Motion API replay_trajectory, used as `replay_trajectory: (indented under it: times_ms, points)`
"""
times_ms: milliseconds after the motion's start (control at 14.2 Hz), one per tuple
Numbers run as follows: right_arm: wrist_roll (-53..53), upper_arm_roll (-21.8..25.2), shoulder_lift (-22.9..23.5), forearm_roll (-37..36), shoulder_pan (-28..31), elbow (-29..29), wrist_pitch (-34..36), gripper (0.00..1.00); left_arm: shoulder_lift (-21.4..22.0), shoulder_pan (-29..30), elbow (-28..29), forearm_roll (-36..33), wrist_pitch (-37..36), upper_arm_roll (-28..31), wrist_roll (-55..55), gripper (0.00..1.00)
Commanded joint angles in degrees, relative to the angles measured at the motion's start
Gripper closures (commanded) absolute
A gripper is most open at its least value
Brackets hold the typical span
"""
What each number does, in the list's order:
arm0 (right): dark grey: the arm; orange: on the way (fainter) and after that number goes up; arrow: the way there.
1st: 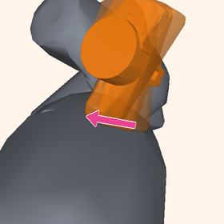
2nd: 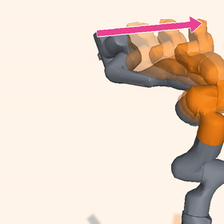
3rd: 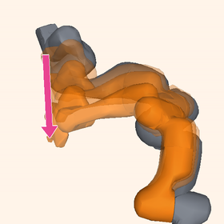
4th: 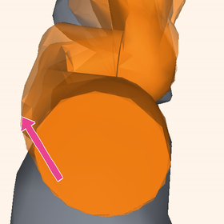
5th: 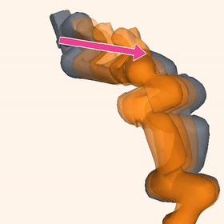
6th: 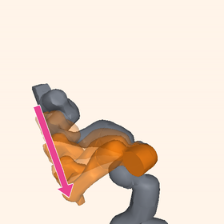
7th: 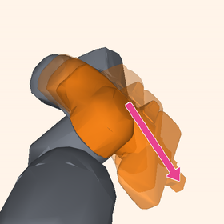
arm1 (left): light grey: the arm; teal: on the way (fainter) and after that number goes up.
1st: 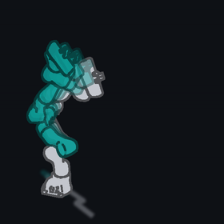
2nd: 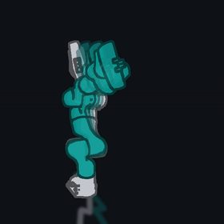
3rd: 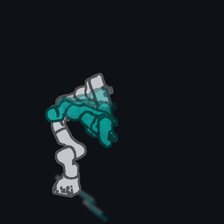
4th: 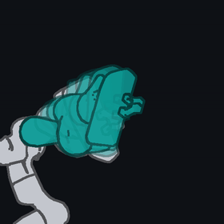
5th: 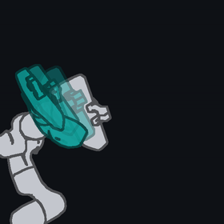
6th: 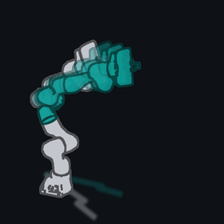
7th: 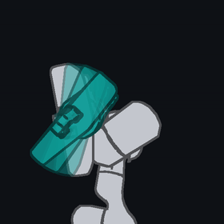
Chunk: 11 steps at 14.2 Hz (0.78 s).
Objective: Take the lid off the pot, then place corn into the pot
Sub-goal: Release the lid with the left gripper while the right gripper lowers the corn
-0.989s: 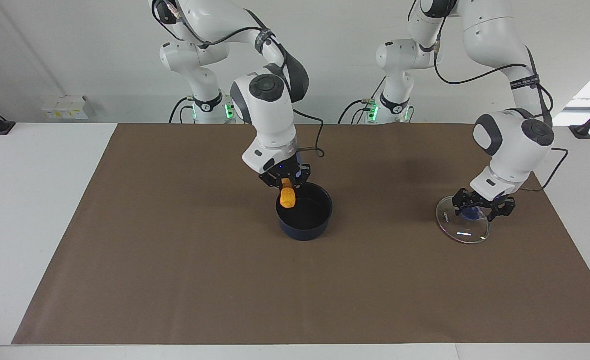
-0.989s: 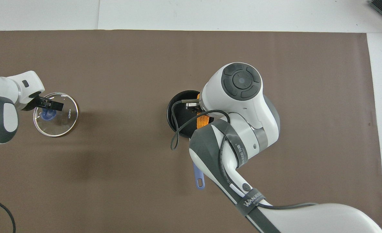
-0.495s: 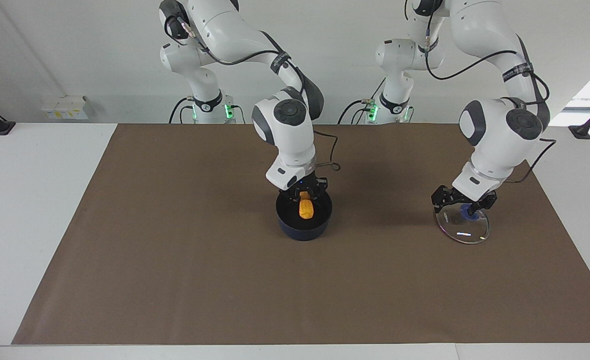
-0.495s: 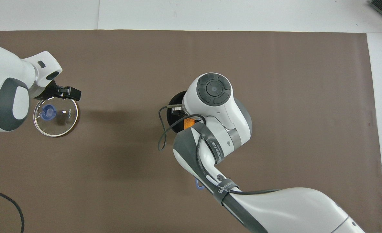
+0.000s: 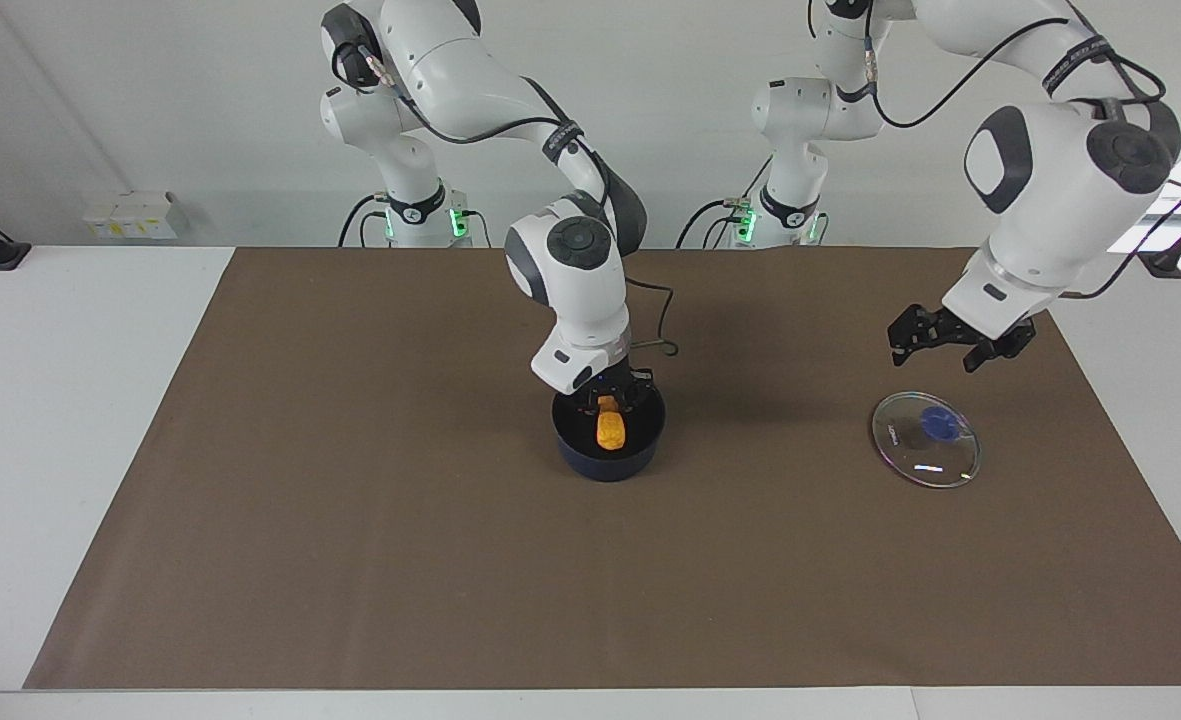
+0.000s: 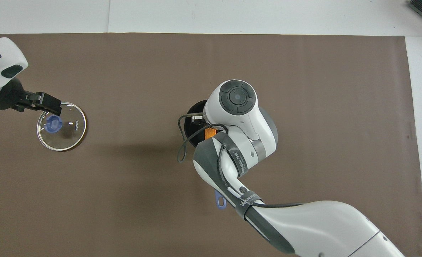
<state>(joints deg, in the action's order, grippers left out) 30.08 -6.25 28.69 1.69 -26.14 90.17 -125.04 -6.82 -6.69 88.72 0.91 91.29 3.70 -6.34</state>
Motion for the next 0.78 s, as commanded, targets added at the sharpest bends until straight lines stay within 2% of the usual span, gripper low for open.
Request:
replay_trajectory:
  times_ms: [0,141,424,636,707]
  points:
    - [-0.55,-0.43,1.10,-0.63,0.82,0.10,-2.14,0.82,3.11,0.27,-0.92,-0.91,-3.66,0.34,-0.25,0.00]
    - [-0.55,-0.43,1.19,-0.54,0.74,0.53,-2.23,0.60,5.14,0.45,-0.30,-0.91,-4.62,0.43,-0.25,0.00]
    - [-0.55,-0.43,0.84,-0.46,0.47,2.03,-2.05,0.34,4.62,0.36,-2.67,-3.81,-9.80,0.34,-0.60,0.00]
    - [-0.37,-0.34,0.84,-0.81,0.56,1.42,-1.44,0.06,5.32,0.45,-1.54,-3.02,-7.62,0.34,-0.43,0.00]
    - [-0.29,-0.26,0.75,-0.98,0.56,1.33,-1.44,0.00,5.33,0.53,-1.53,-2.93,-7.70,0.34,-0.26,0.00]
